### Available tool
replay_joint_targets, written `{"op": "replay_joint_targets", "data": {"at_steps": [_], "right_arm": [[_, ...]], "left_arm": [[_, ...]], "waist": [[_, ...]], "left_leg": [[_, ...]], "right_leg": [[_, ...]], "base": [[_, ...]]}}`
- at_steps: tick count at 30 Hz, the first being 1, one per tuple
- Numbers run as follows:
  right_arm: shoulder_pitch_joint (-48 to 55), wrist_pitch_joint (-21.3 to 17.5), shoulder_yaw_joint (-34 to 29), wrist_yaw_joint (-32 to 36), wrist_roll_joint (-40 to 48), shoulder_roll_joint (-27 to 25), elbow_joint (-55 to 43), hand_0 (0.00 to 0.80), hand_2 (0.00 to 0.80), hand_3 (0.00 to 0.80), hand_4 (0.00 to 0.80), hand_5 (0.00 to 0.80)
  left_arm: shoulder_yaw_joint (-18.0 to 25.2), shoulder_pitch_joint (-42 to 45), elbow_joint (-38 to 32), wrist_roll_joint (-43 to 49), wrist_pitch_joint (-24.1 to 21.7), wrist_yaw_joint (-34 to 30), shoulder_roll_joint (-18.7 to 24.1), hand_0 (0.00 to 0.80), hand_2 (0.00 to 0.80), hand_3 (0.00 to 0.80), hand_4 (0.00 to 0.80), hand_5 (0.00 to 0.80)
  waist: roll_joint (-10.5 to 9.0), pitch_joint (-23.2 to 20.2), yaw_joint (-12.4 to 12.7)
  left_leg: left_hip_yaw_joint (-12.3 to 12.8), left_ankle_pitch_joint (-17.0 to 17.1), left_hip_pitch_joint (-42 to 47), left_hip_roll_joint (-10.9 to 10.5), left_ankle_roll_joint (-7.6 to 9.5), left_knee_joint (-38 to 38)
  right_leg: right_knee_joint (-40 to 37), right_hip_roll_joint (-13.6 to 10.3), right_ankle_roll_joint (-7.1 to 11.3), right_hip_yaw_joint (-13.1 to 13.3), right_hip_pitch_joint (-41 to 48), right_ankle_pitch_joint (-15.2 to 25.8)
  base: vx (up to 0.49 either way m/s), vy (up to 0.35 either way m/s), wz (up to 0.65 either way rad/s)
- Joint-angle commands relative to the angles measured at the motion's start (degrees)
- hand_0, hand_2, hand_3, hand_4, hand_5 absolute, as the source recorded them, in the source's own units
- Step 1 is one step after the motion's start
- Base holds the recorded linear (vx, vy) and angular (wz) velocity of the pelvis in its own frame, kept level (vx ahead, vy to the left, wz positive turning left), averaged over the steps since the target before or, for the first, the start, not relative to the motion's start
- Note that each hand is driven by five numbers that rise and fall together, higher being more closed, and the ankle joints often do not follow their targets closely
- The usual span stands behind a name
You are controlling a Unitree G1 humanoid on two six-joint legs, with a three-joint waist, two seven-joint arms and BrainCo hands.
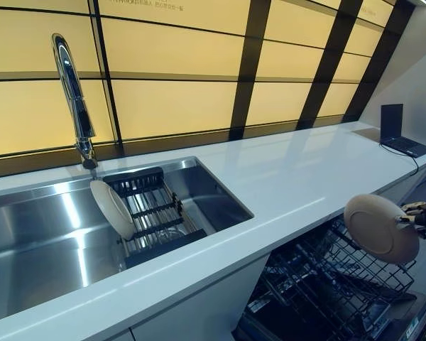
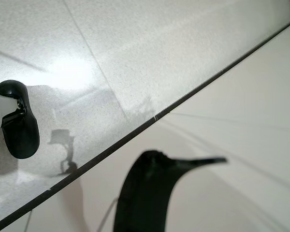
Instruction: Take plates into dishwasher
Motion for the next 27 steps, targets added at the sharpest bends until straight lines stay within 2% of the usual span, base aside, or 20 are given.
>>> {"op": "replay_joint_targets", "data": {"at_steps": [1, 4, 14, 27], "right_arm": [[-1.26, -2.46, 0.36, -0.56, -1.54, -1.22, -2.5, 0.8, 0.8, 0.8, 0.8, 0.8], [-0.72, -1.4, 0.57, -0.47, -3.12, -0.47, -2.8, 0.8, 0.8, 0.8, 0.8, 0.8], [1.69, -1.28, 0.82, 0.26, -6.59, 1.65, -2.19, 0.8, 0.8, 0.8, 0.8, 0.8], [4.8, -0.46, 1.57, -1.36, -6.59, 8.97, -2.87, 0.8, 0.8, 0.8, 0.8, 0.8]], "left_arm": [[1.18, -0.84, -0.28, 1.5, -0.96, 0.0, 1.34, 0.0, 0.0, 0.0, 0.0, 0.0], [1.35, -0.63, -0.49, 1.78, -1.05, -0.18, 1.43, 0.0, 0.0, 0.0, 0.0, 0.0], [1.55, -0.79, -0.99, 1.75, -1.58, -0.54, 1.66, 0.0, 0.0, 0.0, 0.0, 0.0], [2.87, -1.05, -2.41, -3.81, -2.56, -0.72, 0.63, 0.0, 0.0, 0.0, 0.0, 0.0]], "waist": [[-0.09, 0.31, 2.33], [0.01, 0.6, 2.42], [0.33, 1.6, 2.34], [1.27, 3.64, 2.62]], "left_leg": [[-1.59, -4.1, 1.24, -2.15, 2.31, -0.22], [-1.62, -4.03, 1.18, -2.11, 2.28, -0.22], [-1.63, -4.02, 1.2, -1.99, 2.34, -0.22], [-1.76, -3.75, 0.26, -1.84, 2.18, 0.05]], "right_leg": [[3.15, 2.35, 1.71, 0.86, -4.17, 1.47], [3.29, 2.32, 1.65, 0.73, -4.2, 1.33], [3.51, 2.33, 1.55, 0.66, -4.16, 1.09], [3.72, 2.16, 1.31, -0.01, -4.64, 0.77]], "base": [[0.0, 0.0, 0.0], [0.0, 0.0, 0.0], [0.0, 0.0, 0.0], [-0.008, -0.008, 0.02]]}}
